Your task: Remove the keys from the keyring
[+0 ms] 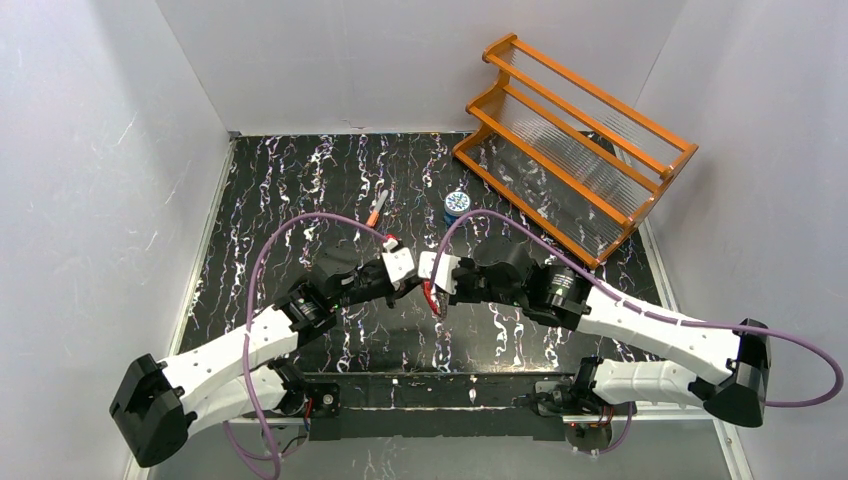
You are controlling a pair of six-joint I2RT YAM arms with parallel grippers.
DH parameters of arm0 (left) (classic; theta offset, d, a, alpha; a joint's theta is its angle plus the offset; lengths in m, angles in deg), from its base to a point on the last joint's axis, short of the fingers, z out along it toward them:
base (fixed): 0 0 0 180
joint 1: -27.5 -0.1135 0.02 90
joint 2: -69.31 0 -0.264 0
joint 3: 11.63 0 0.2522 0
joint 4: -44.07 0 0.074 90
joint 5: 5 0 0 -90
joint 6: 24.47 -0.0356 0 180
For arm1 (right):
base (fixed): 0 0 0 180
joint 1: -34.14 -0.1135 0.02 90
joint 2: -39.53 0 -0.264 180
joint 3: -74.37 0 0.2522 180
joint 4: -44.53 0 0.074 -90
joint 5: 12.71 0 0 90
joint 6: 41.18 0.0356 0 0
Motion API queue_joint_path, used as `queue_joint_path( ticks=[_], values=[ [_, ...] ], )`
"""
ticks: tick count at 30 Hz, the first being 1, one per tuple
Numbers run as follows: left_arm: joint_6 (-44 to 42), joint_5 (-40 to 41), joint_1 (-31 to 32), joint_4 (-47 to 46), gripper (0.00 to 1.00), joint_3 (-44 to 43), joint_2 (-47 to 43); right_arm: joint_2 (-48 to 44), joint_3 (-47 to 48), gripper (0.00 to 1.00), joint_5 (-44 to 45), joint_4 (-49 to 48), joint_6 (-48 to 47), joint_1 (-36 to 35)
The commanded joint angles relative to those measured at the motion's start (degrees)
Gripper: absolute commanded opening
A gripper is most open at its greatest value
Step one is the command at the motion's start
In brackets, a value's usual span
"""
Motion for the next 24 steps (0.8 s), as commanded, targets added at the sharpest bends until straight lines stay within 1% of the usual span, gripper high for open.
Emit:
queue_joint_path(
  ticks=[1, 6, 15, 19, 22, 24],
  values=[
    [4.50, 4.21, -0.24, -0.96, 0.00, -1.32, 1.39, 0.96, 3.72, 0.01, -0.93, -0.54, -10.83, -0.52],
    [7.61, 5.48, -0.18, 0.01, 0.00, -2.49, 4.14, 1.26, 4.42, 0.01, -0.71, -0.95, -18.30, -0.53],
    [11.67, 3.11, -0.09, -2.13, 0.00, -2.66, 6.48, 4.30, 5.92, 0.01, 1.41, -0.45, -22.99, -0.53],
    [14.12, 2.77, -0.16, -3.18, 0.00, -2.85, 7.69, 4.11, 5.24, 0.01, 1.29, 0.88, -27.92, -0.83],
    [16.03, 3.66, -0.15, -3.74, 0.00, -2.69, 7.56, 0.74, 1.23, 0.01, 0.68, -3.99, -31.60, -1.06],
    [16.77, 4.29, -0.14, -3.83, 0.07, -2.66, 7.11, -2.02, -2.08, 0.01, 1.03, -7.55, -35.50, -1.06]
  ],
)
